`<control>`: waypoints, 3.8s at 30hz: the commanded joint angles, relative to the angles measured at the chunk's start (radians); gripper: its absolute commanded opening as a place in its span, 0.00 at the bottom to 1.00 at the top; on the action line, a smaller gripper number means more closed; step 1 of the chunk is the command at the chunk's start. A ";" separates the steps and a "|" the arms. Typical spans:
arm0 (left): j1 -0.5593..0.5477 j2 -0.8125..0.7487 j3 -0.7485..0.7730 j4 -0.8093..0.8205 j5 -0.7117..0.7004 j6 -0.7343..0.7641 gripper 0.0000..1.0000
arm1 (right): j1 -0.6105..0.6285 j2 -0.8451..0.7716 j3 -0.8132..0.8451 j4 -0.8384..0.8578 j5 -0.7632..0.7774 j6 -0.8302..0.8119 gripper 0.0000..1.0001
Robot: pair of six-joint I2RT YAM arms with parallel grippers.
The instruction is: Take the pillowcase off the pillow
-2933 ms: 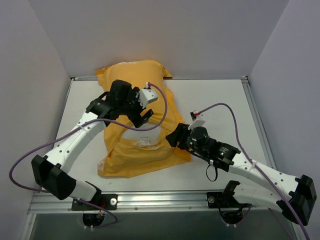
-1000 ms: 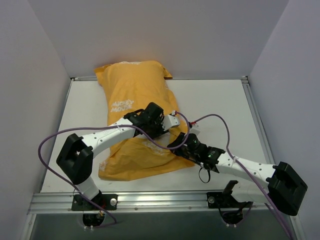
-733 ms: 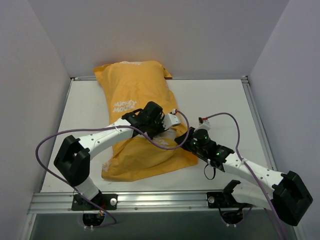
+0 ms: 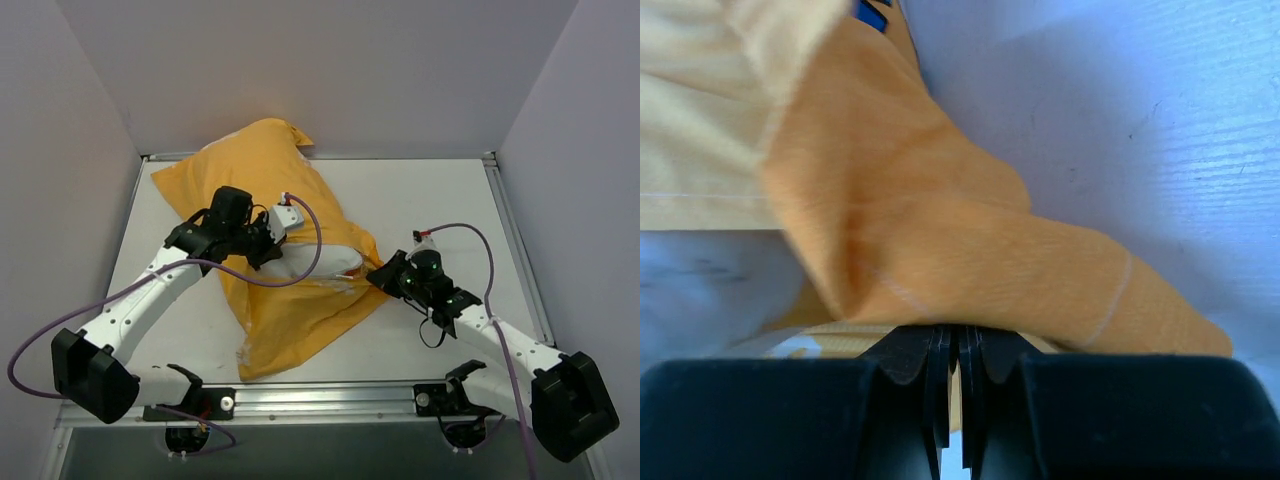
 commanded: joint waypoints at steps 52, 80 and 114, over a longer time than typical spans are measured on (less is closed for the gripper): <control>0.038 0.305 0.633 0.077 -0.118 -0.397 0.02 | 0.689 0.278 0.579 -0.167 0.174 -0.475 0.21; 0.114 0.205 0.690 0.071 0.058 -0.564 0.02 | 0.582 0.328 0.252 0.269 0.326 -0.322 0.32; 0.048 0.248 0.595 0.145 0.109 -0.609 0.02 | 0.502 0.460 0.617 0.049 0.622 0.117 0.99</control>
